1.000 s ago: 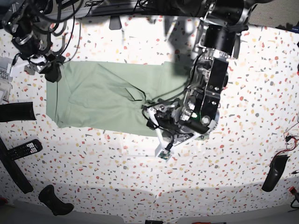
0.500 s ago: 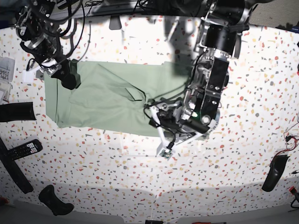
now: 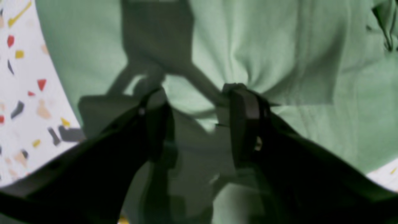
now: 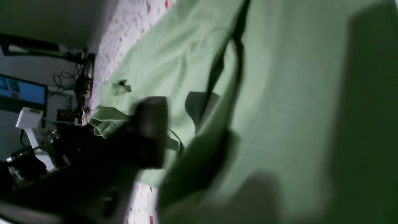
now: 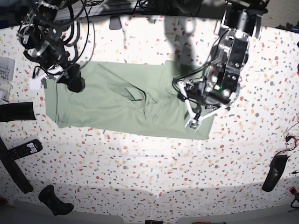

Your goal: Fold the T-shirt properly

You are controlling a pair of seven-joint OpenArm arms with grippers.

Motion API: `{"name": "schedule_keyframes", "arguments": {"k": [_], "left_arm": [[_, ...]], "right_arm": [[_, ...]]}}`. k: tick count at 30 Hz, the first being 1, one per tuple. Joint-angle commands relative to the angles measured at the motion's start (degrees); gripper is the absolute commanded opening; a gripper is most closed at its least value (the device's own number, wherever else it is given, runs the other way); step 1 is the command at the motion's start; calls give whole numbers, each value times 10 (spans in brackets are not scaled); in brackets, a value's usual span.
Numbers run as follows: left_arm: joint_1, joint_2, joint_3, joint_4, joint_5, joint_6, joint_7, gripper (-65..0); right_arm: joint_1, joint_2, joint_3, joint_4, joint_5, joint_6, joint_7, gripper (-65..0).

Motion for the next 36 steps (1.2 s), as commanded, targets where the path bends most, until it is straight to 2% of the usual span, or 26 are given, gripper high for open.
{"name": "schedule_keyframes", "arguments": {"k": [1,4,7,11,14,16,20,25,30,33,36], "left_arm": [[3,-3,0,7,8,0,-10,-351],[14,-4,0,7,8,0,-38,-351],[14,0,0,7,7,0,-48,-351],[13,0,0,7,7,4,-77,-351],[13,1,0,7,7,55,-91,-351],[13,1,0,7,7,71,-107,-351],[7,1,0,7,-8,71,-125,-351],[-32,1,0,7,-70,71,-125,-351],[-89,1,-1,7,-76,71,-100,-351],[-123,0,-1,7,-39,89,-64,-351],[-142,-1,-1,7,12,102,-3,-351]], "right_arm": [[7,1,-2,3,10,-3,-3,-475],[13,2,-2,3,10,-3,-1,-650],[25,3,-2,3,0,-3,2,-650],[55,5,-2,3,-47,-3,5,-650],[78,5,-2,3,-68,-3,1,-650],[93,5,-2,3,-68,-3,-5,-650],[120,6,-2,3,-76,-3,-14,-650],[143,23,-2,3,-94,-3,-10,-650],[153,46,-40,3,-93,-3,-12,-650],[160,48,-80,3,-93,-3,-16,-650],[169,47,-121,4,-90,-3,-16,-650]]}}
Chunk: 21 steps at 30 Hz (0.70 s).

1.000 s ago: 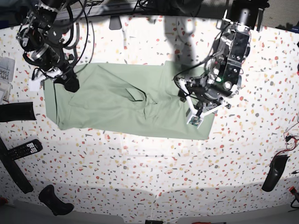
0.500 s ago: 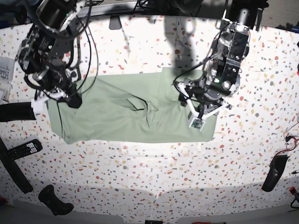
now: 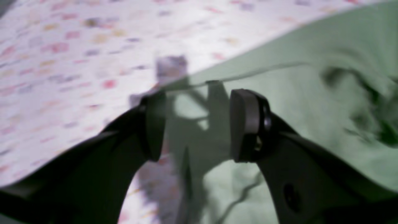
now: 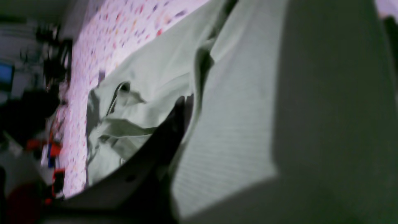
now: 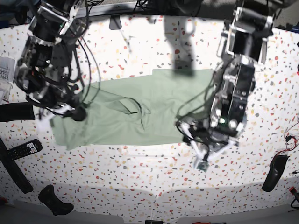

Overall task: Fold the T-shirt properly
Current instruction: 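Grasp the other strip end with the right gripper and lift it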

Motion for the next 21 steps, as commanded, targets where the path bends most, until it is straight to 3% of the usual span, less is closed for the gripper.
{"name": "schedule_keyframes", "arguments": {"k": [1,5,9,14,18,21], "left_arm": [[-10,-1,-2,9,20,7,5,-351],[2,-9,-2,9,94,24,21,-351],[4,-20,-2,9,135,44,83,-351],[18,-54,-2,9,201,65,88,-351],[49,-98,-2,9,203,101,94,-351],[81,-127,-2,9,161,105,93,-351]], "right_arm": [[15,6,-12,9,19,5,8,-650],[24,6,-61,13,54,5,1,-650],[29,6,-103,32,97,5,-7,-650],[38,6,-125,43,105,5,-9,-650],[46,5,-125,43,105,5,-12,-650],[56,-3,-125,43,105,5,-23,-650]]}}
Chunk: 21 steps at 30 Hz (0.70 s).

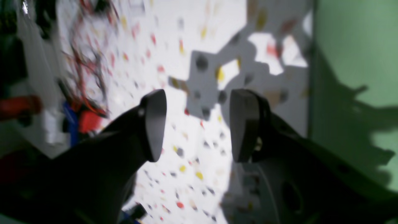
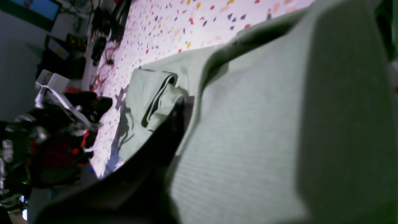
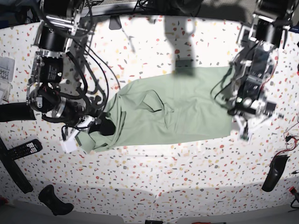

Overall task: Fold the T-shirt properly
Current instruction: 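Grasp the other strip end with the right gripper and lift it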

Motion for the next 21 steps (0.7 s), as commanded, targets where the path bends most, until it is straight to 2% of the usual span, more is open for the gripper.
{"name": "schedule_keyframes", "arguments": {"k": [1,4,11,21], "left_arm": [[-1,-10,-2,9,-15,1,-3,-351],[29,-21,-2,9,-70,1,-19,-351],[71,-19,-2,9,-126,0,-94,-351],[74,-16,-2,9,-139,-2,-95,-351]], "right_arm": [[21,-2,0,11,18,5,12,-650],[30,-15,-1,11,17,5,12,-650],[46,-50,-17,12,10,5,12,-650],[47,-90,-169,42,10,5,12,-650]]}}
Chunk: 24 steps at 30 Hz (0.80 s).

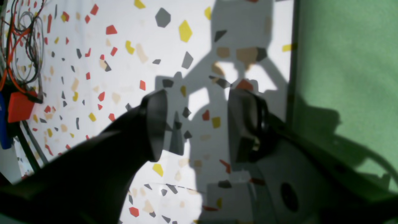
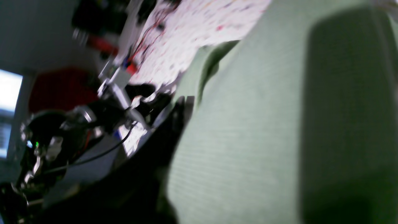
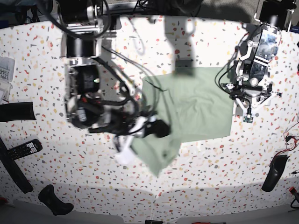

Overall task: Fold the T-shirt properly
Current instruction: 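Grasp the other strip end with the right gripper and lift it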

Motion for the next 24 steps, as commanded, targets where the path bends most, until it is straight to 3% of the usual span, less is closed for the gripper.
{"name": "schedule_keyframes", "arguments": {"k": [1,8,15,18,24], "left_arm": [[-3,2,1,4,-22,-9,3,-351],[-3,2,1,4,-22,-9,3,-351],[-3,2,1,4,-22,-11,3,-351],[-3,2,1,4,-17,-11,4,-351],[-3,1,1,4,58,-7,5,-351]], "right_arm": [[16,-4,-11,17,20,5,12,-650],[16,-43,-69,19,4,5,12,-650],[9,-107,-70,19,-105,5,18,-650],[5,-107,-71,18,-142,5,21,-650],[2,-107,-78,18,-160,5,24,-650]]}}
